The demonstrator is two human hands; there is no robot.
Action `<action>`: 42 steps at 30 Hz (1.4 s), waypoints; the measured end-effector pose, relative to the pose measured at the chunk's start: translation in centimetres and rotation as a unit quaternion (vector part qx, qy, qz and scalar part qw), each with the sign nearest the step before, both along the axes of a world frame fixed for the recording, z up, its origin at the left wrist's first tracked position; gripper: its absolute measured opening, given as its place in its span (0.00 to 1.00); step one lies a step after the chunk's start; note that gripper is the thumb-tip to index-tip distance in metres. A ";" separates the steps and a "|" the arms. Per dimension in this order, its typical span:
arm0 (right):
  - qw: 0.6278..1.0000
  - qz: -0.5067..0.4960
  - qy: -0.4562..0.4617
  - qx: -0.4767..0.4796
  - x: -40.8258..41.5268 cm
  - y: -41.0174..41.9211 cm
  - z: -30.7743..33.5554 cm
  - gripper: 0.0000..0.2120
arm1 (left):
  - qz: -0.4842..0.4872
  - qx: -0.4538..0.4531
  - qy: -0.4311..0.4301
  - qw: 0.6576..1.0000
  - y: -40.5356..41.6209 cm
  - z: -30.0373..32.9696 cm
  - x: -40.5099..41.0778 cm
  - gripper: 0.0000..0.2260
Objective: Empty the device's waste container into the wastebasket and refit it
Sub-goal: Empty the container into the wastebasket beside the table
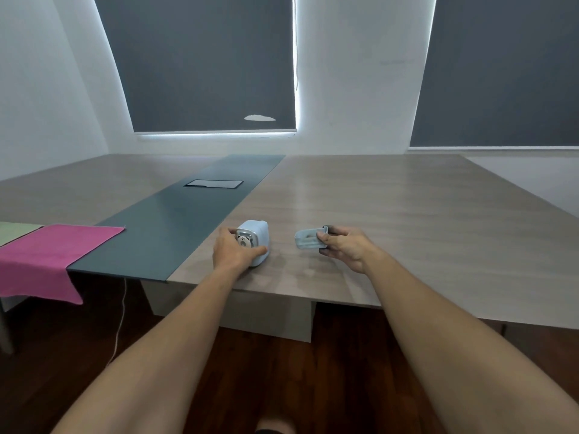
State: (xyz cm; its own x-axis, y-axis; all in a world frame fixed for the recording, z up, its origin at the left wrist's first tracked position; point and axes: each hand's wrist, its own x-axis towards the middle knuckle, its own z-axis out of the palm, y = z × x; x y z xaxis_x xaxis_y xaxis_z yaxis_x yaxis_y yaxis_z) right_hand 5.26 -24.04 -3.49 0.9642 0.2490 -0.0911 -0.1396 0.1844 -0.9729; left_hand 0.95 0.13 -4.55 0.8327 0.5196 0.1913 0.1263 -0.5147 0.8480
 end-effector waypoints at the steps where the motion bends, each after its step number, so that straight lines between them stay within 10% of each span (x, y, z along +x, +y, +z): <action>1: 1.000 -0.005 -0.001 0.001 -0.3 -0.3 0.2 0.22 | 0.007 0.014 -0.003 1.000 -0.2 0.4 -0.1 0.38; 7: 0.999 -0.048 -0.017 -0.009 -3.3 -4.1 2.4 0.03 | 0.018 0.134 -0.078 0.988 -4.1 4.2 -1.5 0.34; 12: 0.994 -0.101 -0.026 -0.020 -6.4 -9.7 4.4 0.22 | -0.066 0.122 -0.098 0.985 -9.8 6.9 -1.6 0.29; 23: 0.970 -0.233 -0.026 -0.066 -17.1 -27.9 5.5 0.13 | -0.337 0.031 -0.065 0.939 -31.2 5.7 -4.0 0.25; 42: 0.926 -0.342 0.162 -0.006 -36.3 -47.8 -15.3 0.24 | -0.548 0.002 0.168 0.820 -54.8 -19.9 -17.2 0.18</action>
